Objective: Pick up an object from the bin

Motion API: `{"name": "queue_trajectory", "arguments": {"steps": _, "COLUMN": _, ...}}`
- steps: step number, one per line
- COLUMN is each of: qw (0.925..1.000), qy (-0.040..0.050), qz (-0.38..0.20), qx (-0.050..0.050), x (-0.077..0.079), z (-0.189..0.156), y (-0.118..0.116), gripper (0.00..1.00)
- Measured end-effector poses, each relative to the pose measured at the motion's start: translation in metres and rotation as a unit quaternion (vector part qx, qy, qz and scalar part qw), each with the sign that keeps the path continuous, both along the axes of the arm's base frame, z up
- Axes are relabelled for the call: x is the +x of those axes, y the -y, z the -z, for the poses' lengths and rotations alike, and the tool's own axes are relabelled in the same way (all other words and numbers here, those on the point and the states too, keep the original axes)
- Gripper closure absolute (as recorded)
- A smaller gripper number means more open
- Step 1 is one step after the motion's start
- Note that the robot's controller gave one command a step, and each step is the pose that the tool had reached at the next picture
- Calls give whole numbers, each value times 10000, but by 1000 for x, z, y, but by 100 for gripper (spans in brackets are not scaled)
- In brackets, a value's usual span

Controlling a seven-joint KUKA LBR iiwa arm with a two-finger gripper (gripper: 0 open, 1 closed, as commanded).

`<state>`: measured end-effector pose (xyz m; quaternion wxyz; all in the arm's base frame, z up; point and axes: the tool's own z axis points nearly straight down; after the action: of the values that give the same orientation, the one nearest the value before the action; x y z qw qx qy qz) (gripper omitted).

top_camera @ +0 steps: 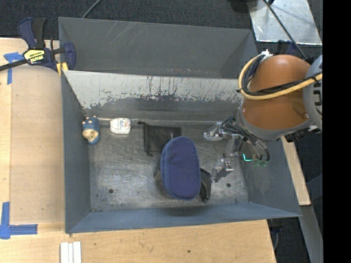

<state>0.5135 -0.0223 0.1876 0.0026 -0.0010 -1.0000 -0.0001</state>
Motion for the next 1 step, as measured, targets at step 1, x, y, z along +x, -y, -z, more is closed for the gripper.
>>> {"name": "queue_trajectory", "arguments": {"steps": 1, "qw": 9888, "qy": 75, "qz": -1490, "qx": -24, "x": 27, "z": 91, "y": -31, "gripper": 0}}
